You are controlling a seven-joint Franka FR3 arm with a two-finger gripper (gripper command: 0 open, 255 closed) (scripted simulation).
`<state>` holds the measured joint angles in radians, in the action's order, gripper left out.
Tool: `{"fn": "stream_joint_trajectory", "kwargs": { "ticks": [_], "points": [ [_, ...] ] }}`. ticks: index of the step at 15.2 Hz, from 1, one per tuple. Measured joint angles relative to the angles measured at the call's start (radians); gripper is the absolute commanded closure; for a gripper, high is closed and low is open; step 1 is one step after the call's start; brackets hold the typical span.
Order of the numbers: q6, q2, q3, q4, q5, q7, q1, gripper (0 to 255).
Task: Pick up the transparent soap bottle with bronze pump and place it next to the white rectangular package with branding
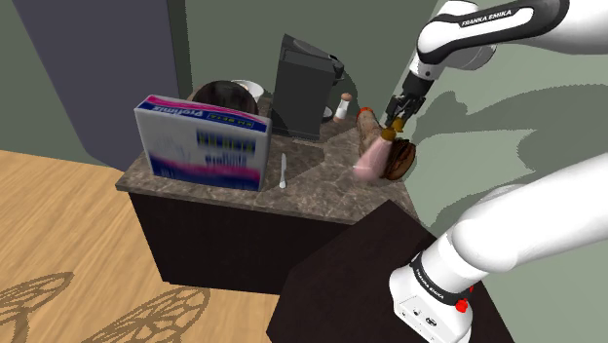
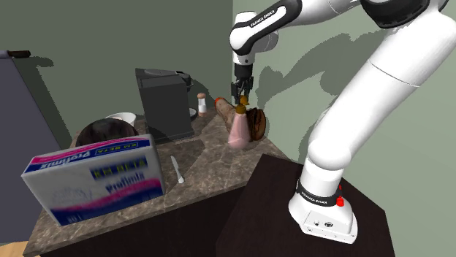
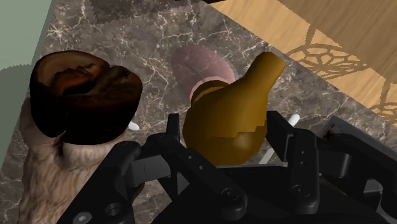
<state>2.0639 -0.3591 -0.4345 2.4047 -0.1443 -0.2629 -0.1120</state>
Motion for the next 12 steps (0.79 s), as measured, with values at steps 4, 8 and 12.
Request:
{"fn": "stream_joint_trajectory", "kwargs": {
  "ticks": [4,8,12],
  "points": [
    [-0.059,-0.019,0.011,-0.041,0.0,0.007,0.001,255],
    [-0.113,-0.03,0.016,-0.084,0.001,0.006,0.001,255],
    [-0.171,-0.045,0.026,-0.127,0.001,0.01,0.002,255]
  ]
}}
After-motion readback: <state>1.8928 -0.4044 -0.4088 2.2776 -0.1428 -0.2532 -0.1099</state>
